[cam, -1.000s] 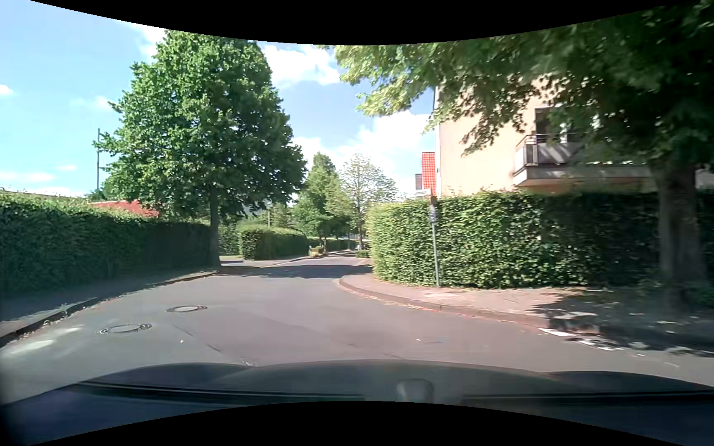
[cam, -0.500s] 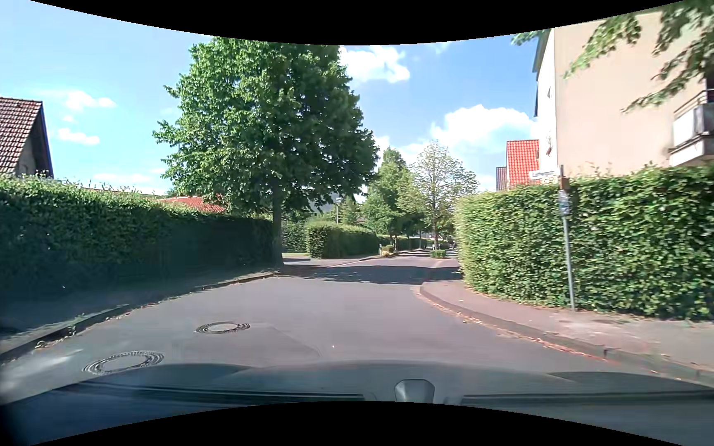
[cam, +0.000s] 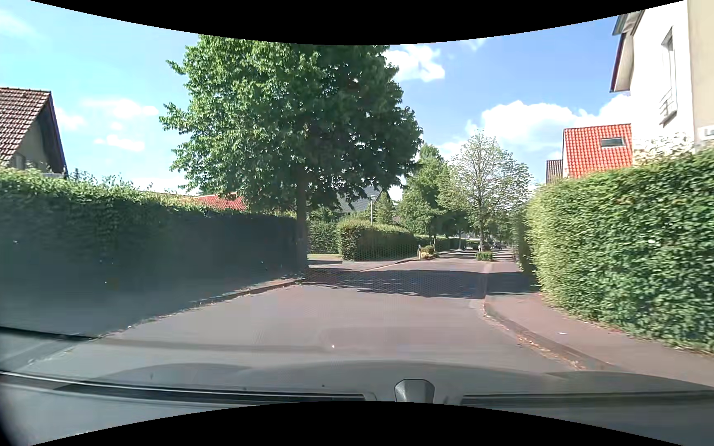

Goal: Follow the waypoints while adhering to traffic rules and regulations

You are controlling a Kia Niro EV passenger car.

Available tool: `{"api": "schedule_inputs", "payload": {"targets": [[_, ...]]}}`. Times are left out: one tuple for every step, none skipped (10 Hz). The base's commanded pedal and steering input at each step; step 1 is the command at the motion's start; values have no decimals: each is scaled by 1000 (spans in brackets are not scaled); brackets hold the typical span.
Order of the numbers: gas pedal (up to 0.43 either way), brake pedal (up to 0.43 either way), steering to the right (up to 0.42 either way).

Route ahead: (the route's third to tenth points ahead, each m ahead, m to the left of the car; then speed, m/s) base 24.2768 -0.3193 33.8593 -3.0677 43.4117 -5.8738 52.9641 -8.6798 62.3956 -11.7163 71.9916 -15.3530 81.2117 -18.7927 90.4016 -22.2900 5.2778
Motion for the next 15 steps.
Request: {"api": "schedule_inputs", "payload": {"targets": [[169,6,-55],[157,6,-26],[150,6,4],[138,6,28],[138,6,43],[138,6,57],[138,6,66],[138,6,79],[138,6,94],[138,6,107],[138,6,120],[138,6,126],[138,6,126],[138,6,126],[138,6,126]]}}
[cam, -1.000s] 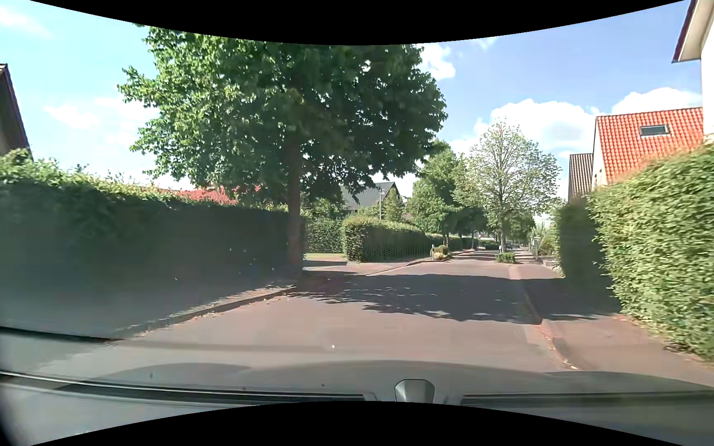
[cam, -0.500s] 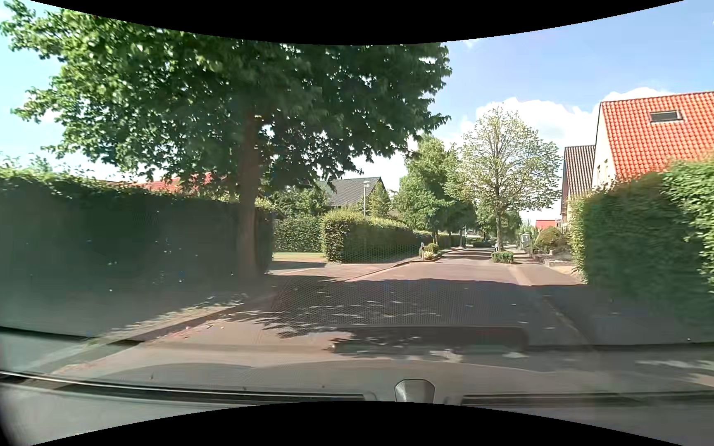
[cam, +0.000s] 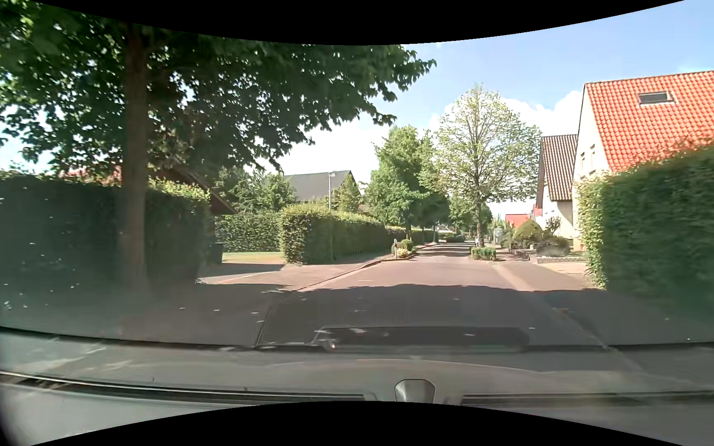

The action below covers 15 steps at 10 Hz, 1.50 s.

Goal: Follow the waypoints while adhering to traffic rules and regulations

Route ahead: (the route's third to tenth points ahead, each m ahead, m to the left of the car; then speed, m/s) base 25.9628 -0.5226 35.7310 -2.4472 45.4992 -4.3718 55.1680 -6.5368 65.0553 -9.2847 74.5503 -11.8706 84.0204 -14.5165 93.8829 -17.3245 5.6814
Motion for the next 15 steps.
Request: {"api": "schedule_inputs", "payload": {"targets": [[138,6,122],[138,6,113],[150,6,100],[150,6,88],[150,6,86],[150,6,86],[150,6,83],[150,6,70],[150,6,54],[150,6,46],[150,6,39],[150,6,33],[150,6,25],[150,6,18],[150,6,18]]}}
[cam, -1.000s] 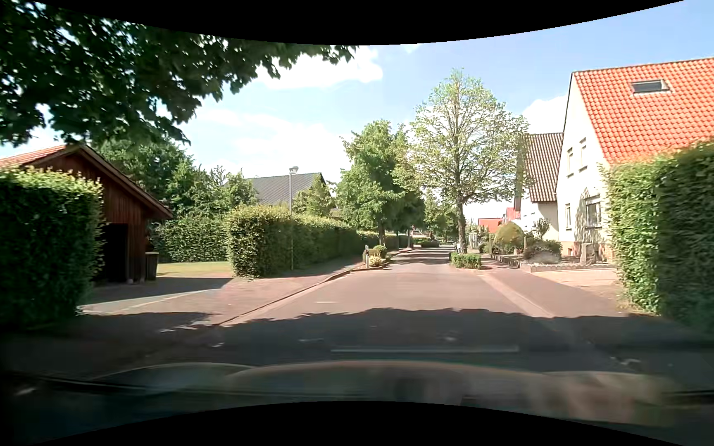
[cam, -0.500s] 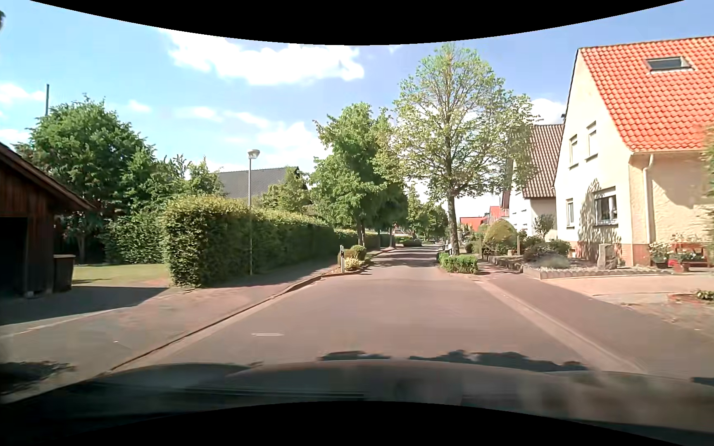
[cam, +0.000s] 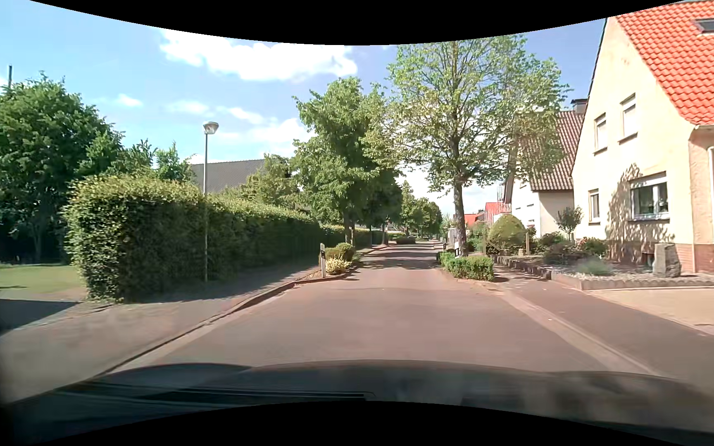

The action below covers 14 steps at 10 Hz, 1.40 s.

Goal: Follow the waypoints while adhering to traffic rules and regulations

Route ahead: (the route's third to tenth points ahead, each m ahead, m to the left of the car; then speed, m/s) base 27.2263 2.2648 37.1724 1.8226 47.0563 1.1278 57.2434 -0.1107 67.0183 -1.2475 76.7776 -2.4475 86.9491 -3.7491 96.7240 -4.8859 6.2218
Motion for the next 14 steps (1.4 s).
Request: {"api": "schedule_inputs", "payload": {"targets": [[150,6,15],[138,6,13],[138,6,12],[138,6,13],[138,6,16],[138,6,17],[138,6,17],[138,6,17],[138,6,18],[138,6,18],[138,6,18],[138,6,18],[138,6,18],[138,6,19]]}}
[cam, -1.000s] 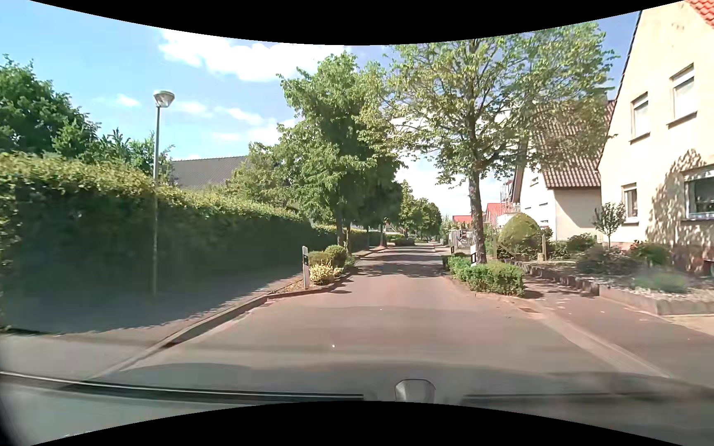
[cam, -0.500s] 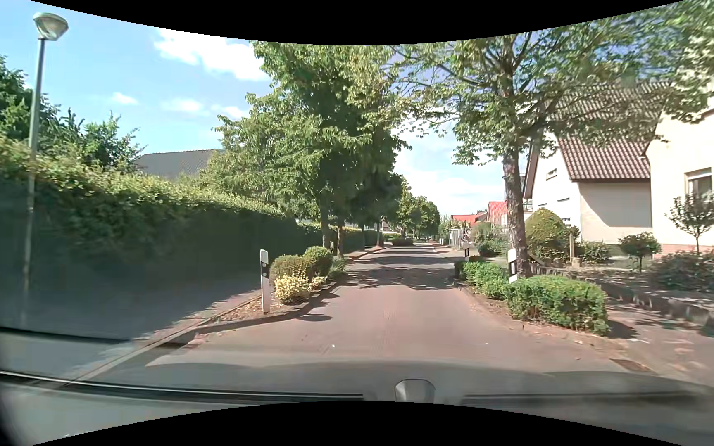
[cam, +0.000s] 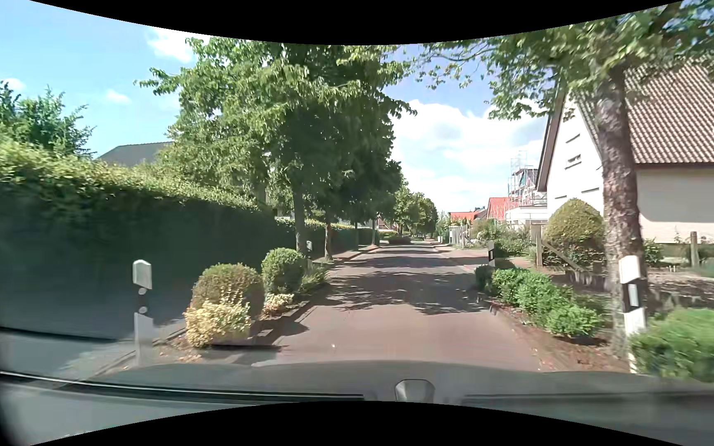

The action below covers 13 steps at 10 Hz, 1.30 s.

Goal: Follow the waypoints while adhering to traffic rules and regulations

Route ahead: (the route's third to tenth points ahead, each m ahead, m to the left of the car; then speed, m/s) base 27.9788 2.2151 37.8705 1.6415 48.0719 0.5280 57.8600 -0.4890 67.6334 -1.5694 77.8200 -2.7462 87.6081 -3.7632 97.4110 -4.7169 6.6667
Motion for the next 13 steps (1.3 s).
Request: {"api": "schedule_inputs", "payload": {"targets": [[150,6,21],[150,6,29],[150,6,34],[150,6,35],[150,6,35],[150,6,36],[150,6,38],[157,6,40],[157,6,40],[177,6,41],[177,6,41],[177,6,43],[177,6,45]]}}
